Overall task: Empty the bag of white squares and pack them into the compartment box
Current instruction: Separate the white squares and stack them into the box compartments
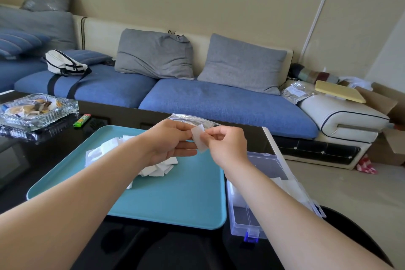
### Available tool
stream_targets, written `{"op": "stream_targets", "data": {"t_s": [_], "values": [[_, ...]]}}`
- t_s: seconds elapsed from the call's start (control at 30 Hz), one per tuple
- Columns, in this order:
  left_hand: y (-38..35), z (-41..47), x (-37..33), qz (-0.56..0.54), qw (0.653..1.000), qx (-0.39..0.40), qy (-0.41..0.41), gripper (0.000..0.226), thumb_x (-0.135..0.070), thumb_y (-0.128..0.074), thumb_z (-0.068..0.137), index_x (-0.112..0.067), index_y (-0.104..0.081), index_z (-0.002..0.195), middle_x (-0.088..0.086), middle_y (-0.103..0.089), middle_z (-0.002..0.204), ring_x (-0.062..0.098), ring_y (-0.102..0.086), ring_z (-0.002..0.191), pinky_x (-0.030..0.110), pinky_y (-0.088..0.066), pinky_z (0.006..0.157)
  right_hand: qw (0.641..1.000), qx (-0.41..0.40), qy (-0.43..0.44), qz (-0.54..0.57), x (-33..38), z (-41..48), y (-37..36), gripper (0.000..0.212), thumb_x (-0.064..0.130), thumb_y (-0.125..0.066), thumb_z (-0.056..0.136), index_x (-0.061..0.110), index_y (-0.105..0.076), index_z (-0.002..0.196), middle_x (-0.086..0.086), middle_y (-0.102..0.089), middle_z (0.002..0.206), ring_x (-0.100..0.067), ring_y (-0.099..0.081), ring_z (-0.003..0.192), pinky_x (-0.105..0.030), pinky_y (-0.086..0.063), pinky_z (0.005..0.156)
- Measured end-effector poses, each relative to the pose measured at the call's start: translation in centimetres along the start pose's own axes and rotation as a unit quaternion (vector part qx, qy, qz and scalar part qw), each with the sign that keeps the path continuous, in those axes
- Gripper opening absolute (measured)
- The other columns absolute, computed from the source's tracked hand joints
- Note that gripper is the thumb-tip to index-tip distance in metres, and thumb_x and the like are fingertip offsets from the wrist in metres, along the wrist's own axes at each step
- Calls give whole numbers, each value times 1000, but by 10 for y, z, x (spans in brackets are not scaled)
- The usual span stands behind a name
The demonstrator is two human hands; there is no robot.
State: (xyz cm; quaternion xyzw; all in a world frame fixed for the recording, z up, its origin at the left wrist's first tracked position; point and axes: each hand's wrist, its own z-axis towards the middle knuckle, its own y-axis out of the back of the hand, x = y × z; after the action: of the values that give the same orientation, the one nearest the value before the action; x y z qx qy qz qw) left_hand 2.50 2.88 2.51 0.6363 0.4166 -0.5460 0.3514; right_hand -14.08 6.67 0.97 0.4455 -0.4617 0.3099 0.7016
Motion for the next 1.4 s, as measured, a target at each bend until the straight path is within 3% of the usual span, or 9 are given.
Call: {"op": "stream_targets", "data": {"t_s": [0.23,0.5,0.7,0.87,0.97,1.07,1.2,1.3,1.4], "values": [[2,1,-1,18,1000,-20,-12,25,-7,-49,109,-6,-73,117,14,-79,110,31,-76,105,49,-58,101,999,20,20,-22,-2,4,5,5,24,-87,87,22,-83,90,10,-76,82,1,-66,72,-3,-42,54],[0,-6,-5,7,1000,-1,-16,23,-14,-55,108,-3,-73,118,15,-78,112,31,-76,105,46,-59,98,999,29,-3,-23,-4,3,1,18,30,-84,89,23,-81,106,3,-76,96,-13,-70,89,-16,-47,63],[2,-6,-3,26,999,-12,-35,25,-19,-78,94,-3,-76,114,14,-79,109,26,-77,100,40,-63,92,999,33,-17,-15,1,0,-1,10,32,-83,88,24,-83,94,12,-77,89,-11,-71,89,-18,-48,63],[6,-5,-5,58,997,-59,-2,18,-16,-75,96,-3,-77,108,14,-79,103,23,-76,81,37,-65,74,967,151,161,-130,4,1,-2,84,39,-95,69,33,-57,143,11,-54,132,-6,-58,115,-25,-52,95],[8,-5,-4,75,996,-45,11,21,-18,-76,94,-4,-77,109,14,-79,105,24,-76,83,42,-65,82,929,150,268,-208,-2,2,-7,65,32,-90,67,31,-68,129,7,-65,121,-8,-59,104,-34,-54,93],[8,-5,-5,65,997,-28,16,23,-21,-74,97,-1,-75,107,14,-78,104,27,-76,91,45,-63,92,926,112,280,-229,-4,3,-10,42,42,-83,71,27,-71,109,11,-73,97,-12,-64,87,-41,-57,77],[6,-6,-7,66,997,29,29,21,-26,-61,106,-8,-69,99,11,-80,107,28,-76,101,42,-61,91,936,107,273,-196,-1,1,-10,40,52,-83,72,28,-71,101,14,-71,88,-5,-66,76,-34,-57,68],[7,-2,-5,100,994,15,36,24,-21,-51,110,-9,-67,97,10,-78,104,24,-75,89,42,-62,87,930,129,241,-244,0,-1,-16,42,55,-76,79,32,-67,113,12,-70,101,-11,-65,89,-38,-58,77],[14,9,-1,118,988,-96,37,18,-4,-46,104,-3,-63,99,14,-62,92,24,-60,65,38,-63,68,923,165,159,-308,0,1,-20,53,58,-60,85,21,-64,122,0,-67,116,-27,-60,110,-44,-56,90]]}}
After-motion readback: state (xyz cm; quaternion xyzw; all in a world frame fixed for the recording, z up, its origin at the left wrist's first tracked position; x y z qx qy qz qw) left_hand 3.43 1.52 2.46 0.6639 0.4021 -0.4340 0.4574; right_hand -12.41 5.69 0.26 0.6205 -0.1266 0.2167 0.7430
